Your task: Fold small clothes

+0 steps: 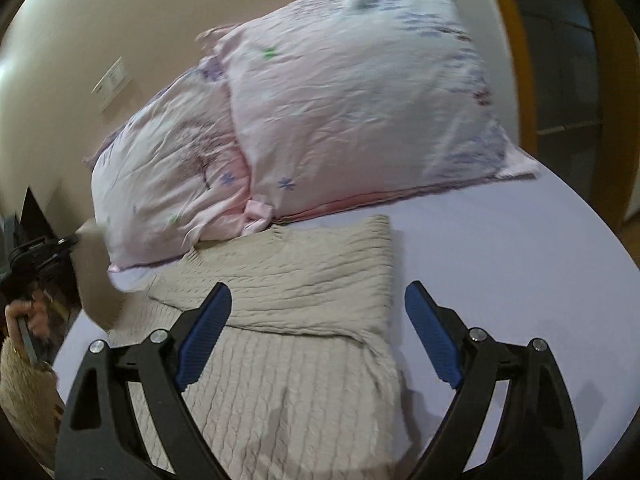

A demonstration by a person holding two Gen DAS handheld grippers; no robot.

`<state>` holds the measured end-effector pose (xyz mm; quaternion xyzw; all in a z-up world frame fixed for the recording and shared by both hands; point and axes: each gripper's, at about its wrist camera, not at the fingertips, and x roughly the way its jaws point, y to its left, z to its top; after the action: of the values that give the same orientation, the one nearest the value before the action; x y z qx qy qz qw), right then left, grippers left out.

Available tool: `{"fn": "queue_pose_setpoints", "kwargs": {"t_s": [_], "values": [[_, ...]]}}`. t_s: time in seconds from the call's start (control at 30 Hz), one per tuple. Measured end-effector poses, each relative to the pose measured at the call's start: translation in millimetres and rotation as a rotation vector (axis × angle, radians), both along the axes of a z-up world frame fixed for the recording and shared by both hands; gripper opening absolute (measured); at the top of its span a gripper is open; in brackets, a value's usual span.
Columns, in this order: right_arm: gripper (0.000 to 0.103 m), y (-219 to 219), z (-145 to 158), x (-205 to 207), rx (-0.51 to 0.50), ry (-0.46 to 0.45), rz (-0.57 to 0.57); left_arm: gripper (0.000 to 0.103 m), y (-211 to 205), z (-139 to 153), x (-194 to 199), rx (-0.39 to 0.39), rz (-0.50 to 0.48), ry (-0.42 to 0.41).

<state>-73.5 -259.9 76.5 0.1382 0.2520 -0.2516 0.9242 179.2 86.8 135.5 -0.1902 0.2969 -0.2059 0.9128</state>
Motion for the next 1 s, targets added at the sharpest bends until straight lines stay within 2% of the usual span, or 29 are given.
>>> {"fn": "queue_pose_setpoints", "kwargs": {"t_s": [0.07,0.1,0.13,0.2,0.3,0.37,0.43,0.47,0.5,0.57,0.67,0.77,0.83,0.9,0.93,0.97,1.0], "values": [[0.088,0.0,-1.4,-9.7,0.004,0.009,-0.015,0.007,-90.8,-19.8,1.0,0.079,-0.237,0.059],[0.088,1.5,-1.7,-15.2,0.003,0.016,-0.019,0.007,-112.1,-29.6,-0.3,0.093,-0.302,0.091],[0.088,3.9,-1.7,-23.4,0.004,0.021,-0.018,0.007,-127.5,-40.9,-4.2,0.101,-0.353,0.128],[0.089,8.7,-1.2,-38.9,0.007,0.029,-0.002,0.007,-126.4,-56.0,-20.2,0.105,-0.385,0.157],[0.092,18.0,-2.7,-66.3,0.053,0.043,0.069,0.007,-82.4,-62.2,-52.5,0.088,-0.375,0.152],[0.092,24.1,-7.9,-86.8,0.137,0.032,0.136,0.008,-36.4,-64.7,-87.5,0.067,-0.363,0.148],[0.092,30.8,-15.6,-108.7,0.244,0.007,0.202,0.028,-5.0,-65.3,-116.8,0.064,-0.335,0.145],[0.092,33.9,-19.6,-118.8,0.293,-0.004,0.228,0.055,20.5,-69.4,-139.8,0.063,-0.299,0.153],[0.092,37.4,-24.0,-129.5,0.341,-0.013,0.253,0.07,37.7,-73.2,-156.4,0.057,-0.269,0.163],[0.092,46.7,-34.9,-152.9,0.431,-0.001,0.295,0.071,65.2,-84.0,-184.1,0.025,-0.235,0.19],[0.09,54.6,-55.0,-174.5,0.514,0.084,0.272,0.071,106.9,-114.1,-228.3,-0.036,-0.184,0.282],[0.088,49.3,-88.4,-178.5,0.667,0.096,0.249,0.071,114.2,-148.8,-239.2,-0.096,-0.167,0.37],[0.081,42.9,-112.7,-169.9,0.759,0.076,0.245,0.071,113.7,-166.3,-241.5,-0.122,-0.166,0.402],[0.067,40.9,-133.4,-158.0,0.831,0.063,0.267,0.071,105.4,-184.4,-237.6,-0.181,-0.184,0.417],[0.065,41.3,-139.4,-153.8,0.851,0.06,0.278,0.07,103.3,-190.0,-236.8,-0.208,-0.186,0.419],[0.059,43.2,-148.0,-147.8,0.876,0.065,0.282,0.07,100.8,-195.9,-235.3,-0.231,-0.183,0.425],[0.048,43.6,-150.9,-144.8,0.884,0.068,0.285,0.069,98.9,-199.2,-234.9,-0.246,-0.181,0.427]]}}
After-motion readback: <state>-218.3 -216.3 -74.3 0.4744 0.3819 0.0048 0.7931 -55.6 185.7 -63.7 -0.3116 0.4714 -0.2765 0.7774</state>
